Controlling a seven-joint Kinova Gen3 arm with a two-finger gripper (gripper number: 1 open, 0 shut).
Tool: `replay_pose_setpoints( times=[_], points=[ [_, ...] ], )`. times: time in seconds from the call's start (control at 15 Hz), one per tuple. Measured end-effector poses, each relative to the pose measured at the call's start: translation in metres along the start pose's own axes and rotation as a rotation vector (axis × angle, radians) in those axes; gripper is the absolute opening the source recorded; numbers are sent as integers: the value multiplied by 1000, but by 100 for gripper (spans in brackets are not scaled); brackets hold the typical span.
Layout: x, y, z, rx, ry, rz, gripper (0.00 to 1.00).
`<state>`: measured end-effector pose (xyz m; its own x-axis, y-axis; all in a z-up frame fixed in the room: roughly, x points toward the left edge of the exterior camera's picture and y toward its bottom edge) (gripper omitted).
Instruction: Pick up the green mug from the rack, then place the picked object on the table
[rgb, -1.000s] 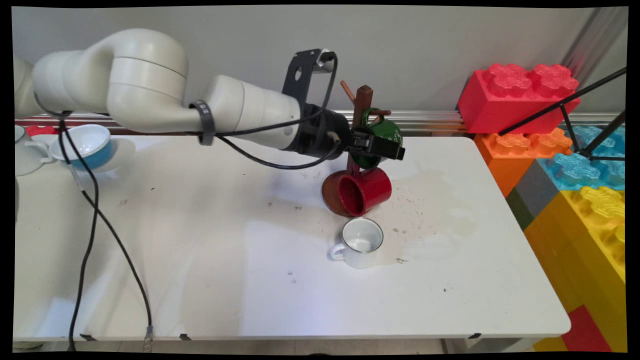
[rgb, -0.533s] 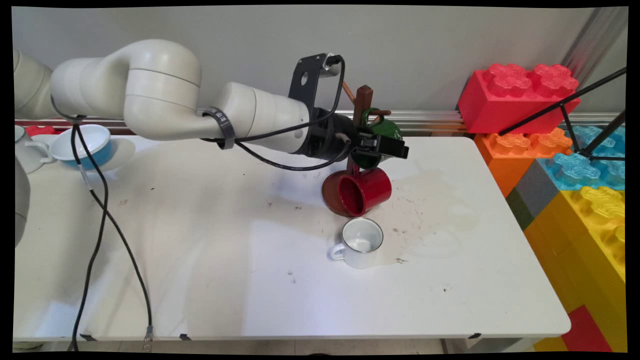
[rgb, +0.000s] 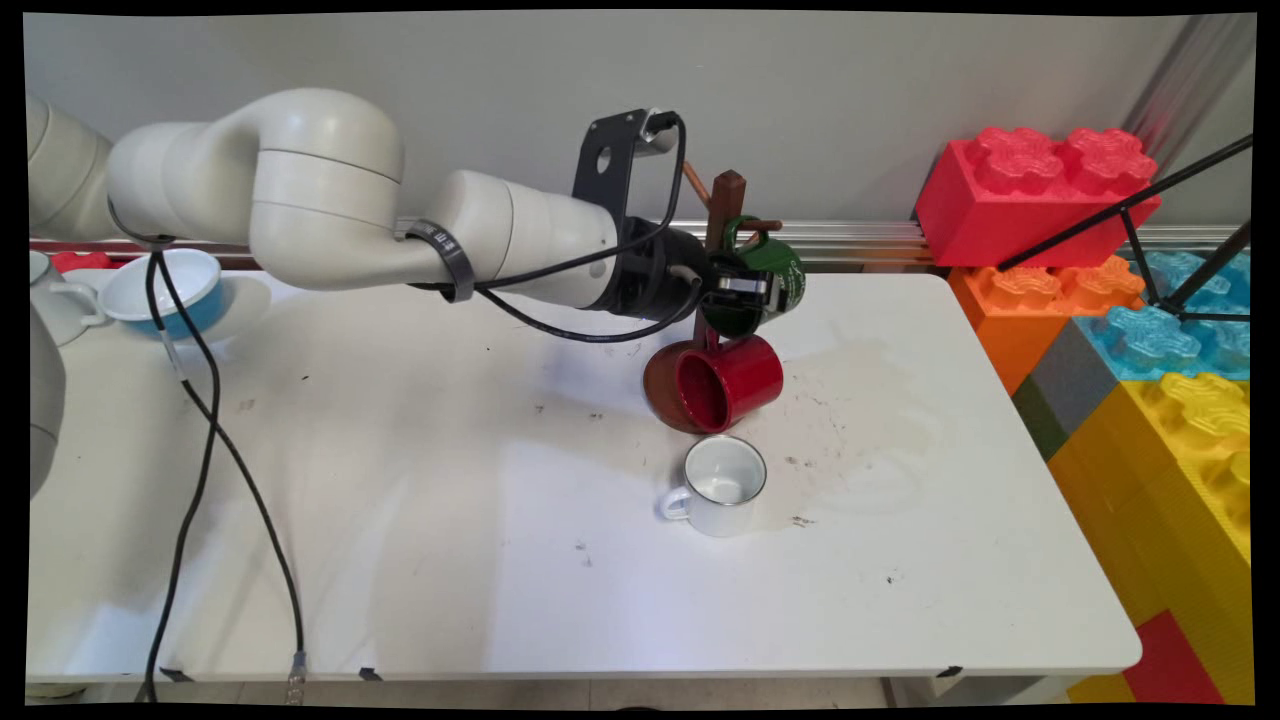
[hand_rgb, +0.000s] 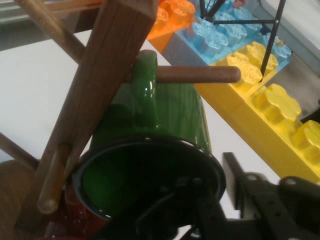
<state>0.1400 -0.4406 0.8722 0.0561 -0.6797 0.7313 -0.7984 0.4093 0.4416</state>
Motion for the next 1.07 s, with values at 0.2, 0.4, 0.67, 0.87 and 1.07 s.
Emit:
replay_pose_setpoints(
  times=[0.2, 0.4, 0.67, 0.87, 1.07],
  points=[
    [-1, -1, -1, 6, 4, -9, 0],
    [-2, 0, -2, -2, 11, -15, 0],
    [0, 5, -4, -27, 26, -17, 0],
    [1, 11, -4, -47, 36, -17, 0],
    [-1, 19, -5, -69, 38, -23, 0]
  ],
)
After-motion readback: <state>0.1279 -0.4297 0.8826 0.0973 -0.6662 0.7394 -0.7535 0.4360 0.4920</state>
